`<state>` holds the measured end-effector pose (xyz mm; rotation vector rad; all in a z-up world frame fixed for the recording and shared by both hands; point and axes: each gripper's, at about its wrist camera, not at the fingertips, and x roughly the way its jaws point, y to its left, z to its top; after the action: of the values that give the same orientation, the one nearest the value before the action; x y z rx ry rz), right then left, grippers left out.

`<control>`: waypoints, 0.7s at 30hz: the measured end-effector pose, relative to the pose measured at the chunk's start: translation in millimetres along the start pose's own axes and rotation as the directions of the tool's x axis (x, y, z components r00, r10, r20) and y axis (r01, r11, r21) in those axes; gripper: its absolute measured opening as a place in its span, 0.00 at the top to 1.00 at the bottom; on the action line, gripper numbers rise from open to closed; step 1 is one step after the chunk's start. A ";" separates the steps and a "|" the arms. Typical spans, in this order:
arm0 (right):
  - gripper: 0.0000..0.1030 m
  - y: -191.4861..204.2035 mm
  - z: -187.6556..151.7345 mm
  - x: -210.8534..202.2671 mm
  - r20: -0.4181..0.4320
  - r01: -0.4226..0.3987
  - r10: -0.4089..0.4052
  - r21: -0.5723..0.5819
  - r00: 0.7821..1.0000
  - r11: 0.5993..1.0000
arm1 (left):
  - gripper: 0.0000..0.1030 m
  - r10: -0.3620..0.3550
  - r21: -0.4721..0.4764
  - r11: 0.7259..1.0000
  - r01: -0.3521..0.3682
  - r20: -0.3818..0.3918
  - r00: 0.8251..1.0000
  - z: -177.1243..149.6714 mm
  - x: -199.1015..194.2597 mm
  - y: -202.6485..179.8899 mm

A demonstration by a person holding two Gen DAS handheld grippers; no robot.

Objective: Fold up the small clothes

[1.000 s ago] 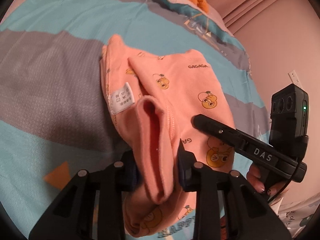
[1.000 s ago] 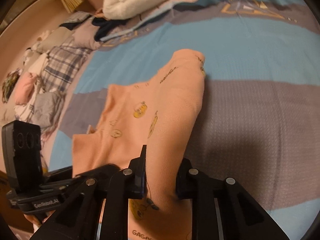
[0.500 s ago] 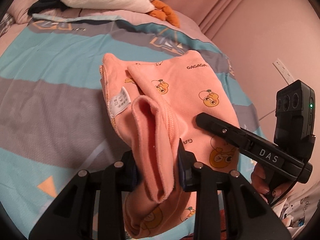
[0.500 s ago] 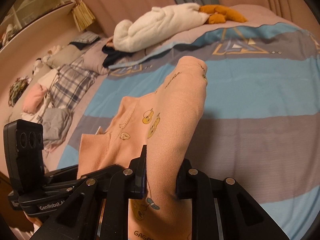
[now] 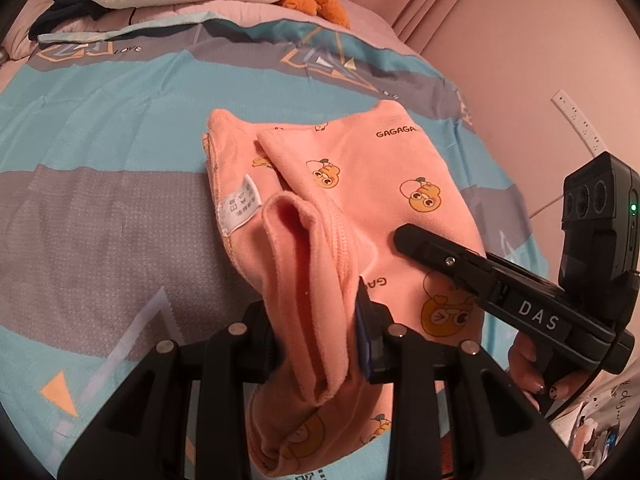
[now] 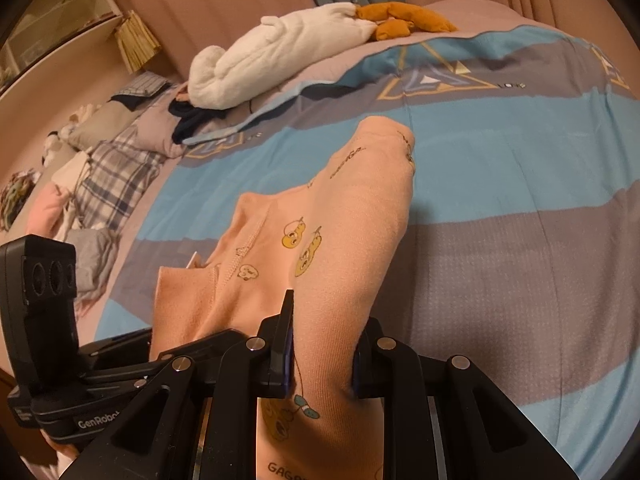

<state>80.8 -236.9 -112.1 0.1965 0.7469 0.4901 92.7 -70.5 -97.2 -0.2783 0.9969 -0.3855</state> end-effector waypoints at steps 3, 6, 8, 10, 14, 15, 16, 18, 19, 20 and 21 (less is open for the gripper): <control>0.78 -3.8 -4.4 8.8 -0.025 0.010 -0.010 0.016 1.000 1.000 | 0.70 0.018 -0.006 1.000 -0.018 -0.025 1.000 -1.2 11.3 3.8; 0.78 -8.2 -9.2 17.7 -0.053 0.019 -0.018 0.029 0.998 0.999 | 0.69 0.028 -0.018 0.999 -0.029 -0.055 0.998 -5.3 21.0 8.6; 0.78 -10.8 -12.4 22.4 -0.074 0.025 -0.021 0.041 0.997 0.999 | 0.69 0.032 -0.024 0.999 -0.034 -0.071 0.997 -8.8 25.1 11.1; 0.78 -13.2 -15.0 26.7 -0.091 0.040 -0.035 0.049 0.995 0.998 | 0.68 0.041 -0.031 0.999 -0.044 -0.089 0.995 -12.5 30.6 14.3; 0.78 -15.3 -18.1 31.2 -0.112 0.071 -0.064 0.058 0.992 0.996 | 0.63 0.052 -0.042 0.998 -0.056 -0.101 0.993 -15.9 35.0 17.3; 0.78 -15.5 -17.9 31.9 -0.118 0.081 -0.073 0.059 0.990 0.995 | 0.61 0.055 -0.044 0.997 -0.060 -0.105 0.993 -15.8 36.0 17.7; 0.78 -15.9 -17.9 32.2 -0.128 0.095 -0.087 0.061 0.988 0.994 | 0.59 0.058 -0.048 0.997 -0.064 -0.111 0.992 -16.7 36.5 18.5; 0.78 -17.6 -17.4 33.0 -0.145 0.107 -0.096 0.070 0.985 0.992 | 0.54 0.061 -0.063 0.996 -0.069 -0.119 0.991 -17.1 37.5 20.5; 0.77 -17.4 -17.3 32.2 -0.145 0.107 -0.095 0.074 0.985 0.992 | 0.51 0.066 -0.067 0.995 -0.074 -0.118 0.991 -16.7 36.8 20.8; 0.76 -17.4 -17.3 30.5 -0.147 0.113 -0.101 0.073 0.984 0.991 | 0.49 0.075 -0.065 0.994 -0.083 -0.117 0.990 -17.0 35.5 20.4; 0.71 -18.4 -17.3 29.5 -0.149 0.123 -0.112 0.070 0.983 0.990 | 0.44 0.084 -0.060 0.994 -0.091 -0.117 0.990 -17.4 34.4 19.6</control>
<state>93.9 -238.3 -148.6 0.1909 0.9151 0.3651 98.1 -68.8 -140.1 -0.2725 1.1321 -0.2918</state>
